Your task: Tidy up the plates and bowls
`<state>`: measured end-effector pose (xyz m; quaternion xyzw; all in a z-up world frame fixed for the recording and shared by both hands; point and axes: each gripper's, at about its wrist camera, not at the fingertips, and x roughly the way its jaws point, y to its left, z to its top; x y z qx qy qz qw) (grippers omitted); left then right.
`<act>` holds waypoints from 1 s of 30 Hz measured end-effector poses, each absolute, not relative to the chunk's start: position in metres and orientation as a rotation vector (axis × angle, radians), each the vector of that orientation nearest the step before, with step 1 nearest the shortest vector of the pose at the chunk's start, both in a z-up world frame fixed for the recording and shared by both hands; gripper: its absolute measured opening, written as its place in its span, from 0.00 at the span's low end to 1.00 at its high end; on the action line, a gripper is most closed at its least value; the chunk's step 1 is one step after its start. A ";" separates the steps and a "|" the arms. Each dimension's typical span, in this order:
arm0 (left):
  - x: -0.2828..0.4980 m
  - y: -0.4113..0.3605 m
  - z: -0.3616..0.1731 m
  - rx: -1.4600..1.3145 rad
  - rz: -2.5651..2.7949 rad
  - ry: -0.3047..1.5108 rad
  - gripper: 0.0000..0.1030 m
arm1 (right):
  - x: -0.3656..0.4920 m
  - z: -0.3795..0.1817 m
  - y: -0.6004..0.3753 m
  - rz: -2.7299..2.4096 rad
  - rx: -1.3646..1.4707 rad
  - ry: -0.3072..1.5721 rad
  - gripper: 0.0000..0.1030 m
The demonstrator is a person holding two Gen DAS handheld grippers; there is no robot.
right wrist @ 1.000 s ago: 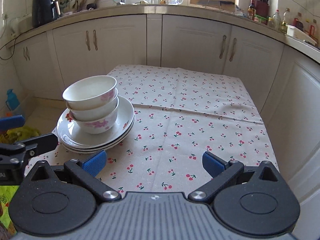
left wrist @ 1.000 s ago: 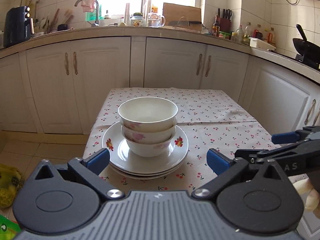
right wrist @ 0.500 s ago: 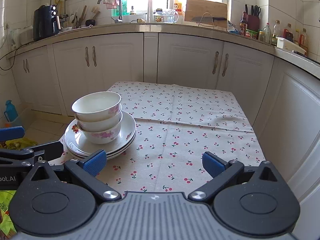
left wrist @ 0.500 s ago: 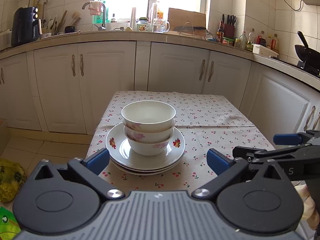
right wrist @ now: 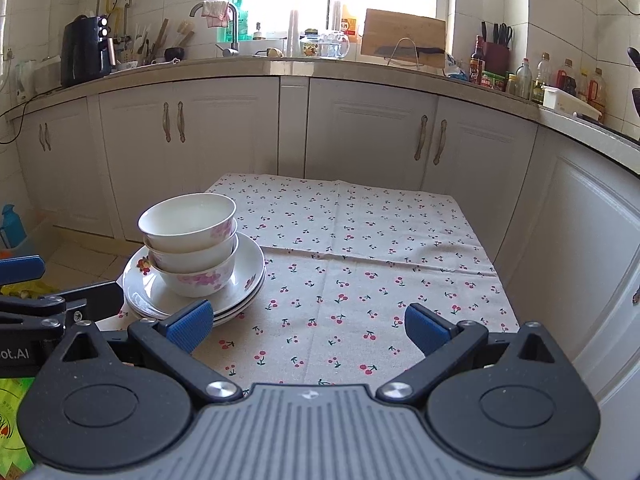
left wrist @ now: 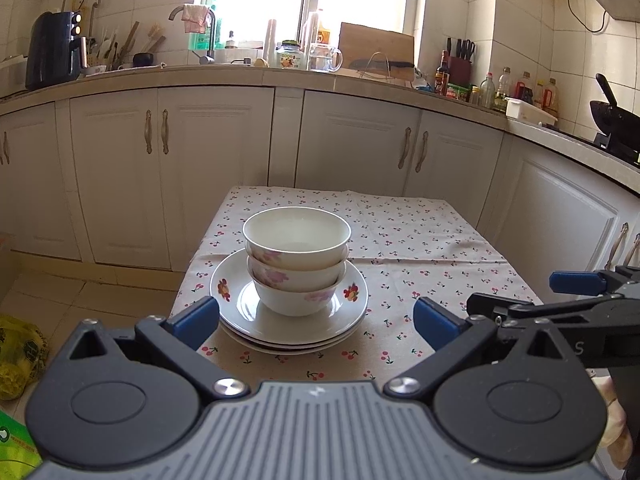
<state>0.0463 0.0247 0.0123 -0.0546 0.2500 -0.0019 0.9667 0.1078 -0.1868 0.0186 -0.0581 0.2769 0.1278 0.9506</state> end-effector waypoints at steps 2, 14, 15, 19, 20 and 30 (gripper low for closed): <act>0.046 0.026 0.012 -0.119 -0.009 0.504 0.99 | 0.107 0.020 -0.187 0.258 -0.118 0.555 1.00; 0.041 0.024 0.015 -0.118 -0.010 0.492 0.99 | 0.102 0.023 -0.189 0.252 -0.120 0.535 1.00; 0.041 0.024 0.016 -0.118 -0.011 0.490 0.99 | 0.101 0.024 -0.189 0.252 -0.119 0.533 1.00; 0.040 0.024 0.017 -0.118 -0.013 0.487 0.99 | 0.100 0.025 -0.189 0.245 -0.120 0.527 1.00; 0.040 0.024 0.017 -0.119 -0.013 0.487 0.99 | 0.099 0.026 -0.189 0.242 -0.123 0.524 1.00; 0.039 0.024 0.018 -0.122 -0.015 0.482 0.99 | 0.096 0.027 -0.189 0.236 -0.126 0.514 1.00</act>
